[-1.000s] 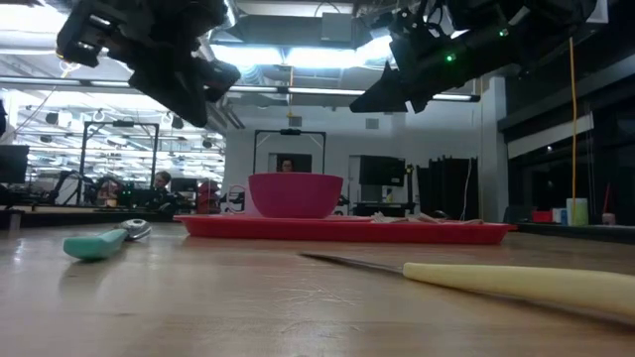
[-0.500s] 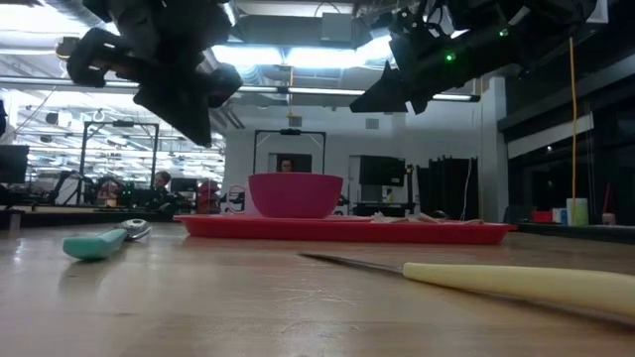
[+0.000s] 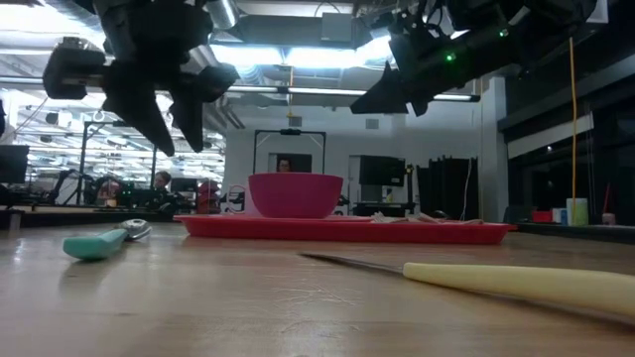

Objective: Set up tray
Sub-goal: Put the blue spoon to the left side of the orange fork on the light brown table napkin on the red tray

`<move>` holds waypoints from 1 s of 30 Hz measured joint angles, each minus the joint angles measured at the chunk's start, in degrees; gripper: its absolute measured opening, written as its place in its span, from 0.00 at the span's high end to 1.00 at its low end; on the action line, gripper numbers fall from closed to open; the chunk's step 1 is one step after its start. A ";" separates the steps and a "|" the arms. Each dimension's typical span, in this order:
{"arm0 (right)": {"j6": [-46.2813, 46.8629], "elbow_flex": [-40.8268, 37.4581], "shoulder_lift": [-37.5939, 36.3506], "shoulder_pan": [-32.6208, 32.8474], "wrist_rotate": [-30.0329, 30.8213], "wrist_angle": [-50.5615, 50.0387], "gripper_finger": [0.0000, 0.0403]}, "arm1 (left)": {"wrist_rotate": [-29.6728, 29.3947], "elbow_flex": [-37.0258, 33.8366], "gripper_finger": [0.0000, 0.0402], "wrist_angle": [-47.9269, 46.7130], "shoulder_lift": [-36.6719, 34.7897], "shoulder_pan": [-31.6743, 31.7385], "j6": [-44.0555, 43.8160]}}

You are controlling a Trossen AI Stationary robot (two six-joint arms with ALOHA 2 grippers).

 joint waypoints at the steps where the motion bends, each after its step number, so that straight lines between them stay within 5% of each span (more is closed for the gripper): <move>1: 0.03 0.00 0.00 0.00 0.02 -0.16 0.97 | 0.39 0.00 0.62 0.04 0.32 -0.41 -0.52; 30: 1.46 0.00 0.00 0.02 0.00 -0.80 0.95 | 6.09 -0.04 0.67 -2.28 16.97 -4.80 -0.04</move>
